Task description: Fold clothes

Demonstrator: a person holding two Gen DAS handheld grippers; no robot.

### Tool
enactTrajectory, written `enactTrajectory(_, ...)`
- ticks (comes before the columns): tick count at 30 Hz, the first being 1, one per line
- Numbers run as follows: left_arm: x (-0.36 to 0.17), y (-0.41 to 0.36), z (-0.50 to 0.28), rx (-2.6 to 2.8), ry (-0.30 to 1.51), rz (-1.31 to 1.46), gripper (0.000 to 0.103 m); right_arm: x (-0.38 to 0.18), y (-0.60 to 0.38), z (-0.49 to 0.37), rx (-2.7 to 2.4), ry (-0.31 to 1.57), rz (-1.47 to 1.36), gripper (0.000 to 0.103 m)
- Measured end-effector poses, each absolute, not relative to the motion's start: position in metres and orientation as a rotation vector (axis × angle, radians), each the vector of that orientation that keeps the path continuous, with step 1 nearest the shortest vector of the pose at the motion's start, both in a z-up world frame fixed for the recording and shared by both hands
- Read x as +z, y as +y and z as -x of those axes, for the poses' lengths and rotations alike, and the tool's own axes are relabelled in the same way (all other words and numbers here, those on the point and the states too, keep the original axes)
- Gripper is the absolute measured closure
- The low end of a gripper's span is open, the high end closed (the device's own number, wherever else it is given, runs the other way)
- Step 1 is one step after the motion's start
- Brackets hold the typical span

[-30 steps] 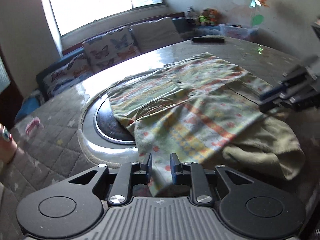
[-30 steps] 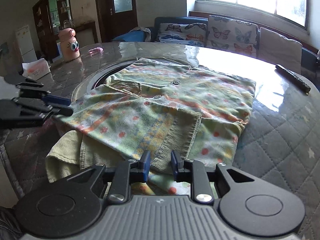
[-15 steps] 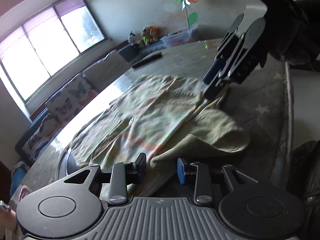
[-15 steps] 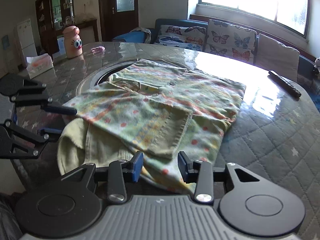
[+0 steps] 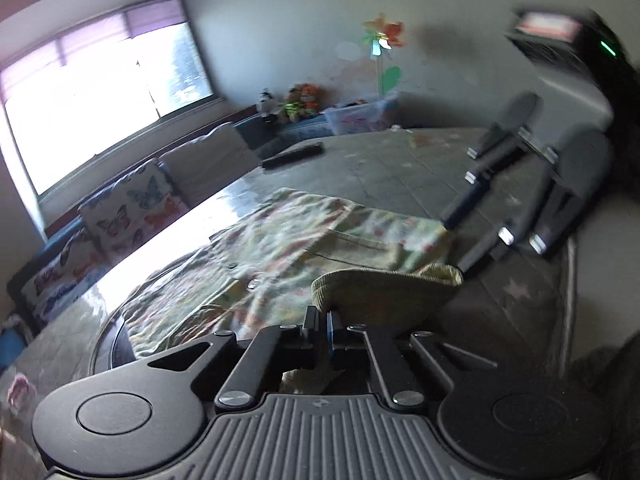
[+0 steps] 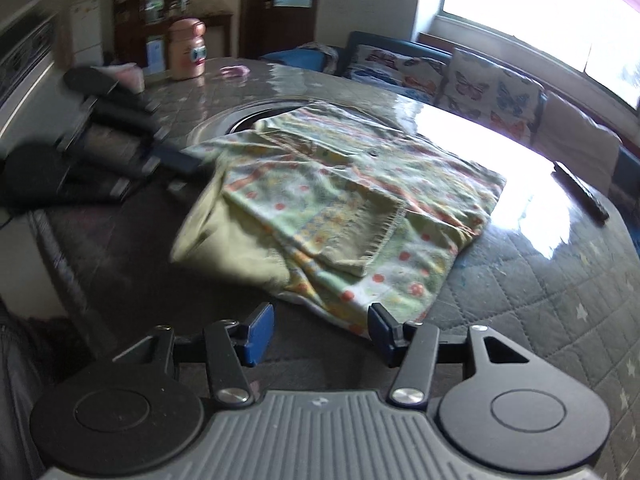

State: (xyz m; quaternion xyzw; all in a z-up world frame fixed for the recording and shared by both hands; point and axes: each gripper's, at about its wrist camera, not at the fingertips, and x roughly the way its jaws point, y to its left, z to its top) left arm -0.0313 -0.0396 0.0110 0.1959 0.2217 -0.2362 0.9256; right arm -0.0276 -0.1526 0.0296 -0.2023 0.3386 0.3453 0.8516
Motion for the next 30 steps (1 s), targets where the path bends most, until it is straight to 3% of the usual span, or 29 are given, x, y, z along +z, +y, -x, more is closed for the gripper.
enactTrajectory(8, 0.022, -0.03, -0.003, -0.437, 0.491, -0.264, 0.099, 0.03, -0.128, 0.018, 0.77, 0.621, 0.406, 0.048)
enactTrajectory(10, 0.024, -0.027, -0.009, -0.429, 0.5, -0.239, 0.099, 0.03, -0.123, 0.009, 0.78, 0.624, 0.37, 0.054)
enactTrajectory(12, 0.025, -0.022, -0.004, -0.428, 0.507, -0.244, 0.098, 0.03, -0.118, -0.001, 0.789, 0.638, 0.322, 0.077)
enactTrajectory(16, 0.026, -0.008, 0.015, -0.412, 0.5, -0.29, 0.09, 0.041, -0.121, -0.017, 0.777, 0.658, 0.224, 0.087)
enactTrajectory(18, 0.023, -0.003, 0.026, -0.393, 0.498, -0.335, 0.081, 0.047, -0.124, -0.025, 0.774, 0.666, 0.171, 0.089)
enactTrajectory(20, 0.019, 0.001, 0.036, -0.373, 0.493, -0.384, 0.063, 0.052, -0.125, -0.03, 0.776, 0.658, 0.15, 0.09)
enactTrajectory(22, 0.013, 0.002, 0.044, -0.354, 0.485, -0.437, 0.057, 0.057, -0.126, -0.035, 0.779, 0.648, 0.133, 0.09)
enactTrajectory(30, -0.014, 0.006, 0.041, -0.286, 0.488, -0.604, 0.059, 0.062, -0.123, -0.043, 0.763, 0.627, 0.113, 0.094)
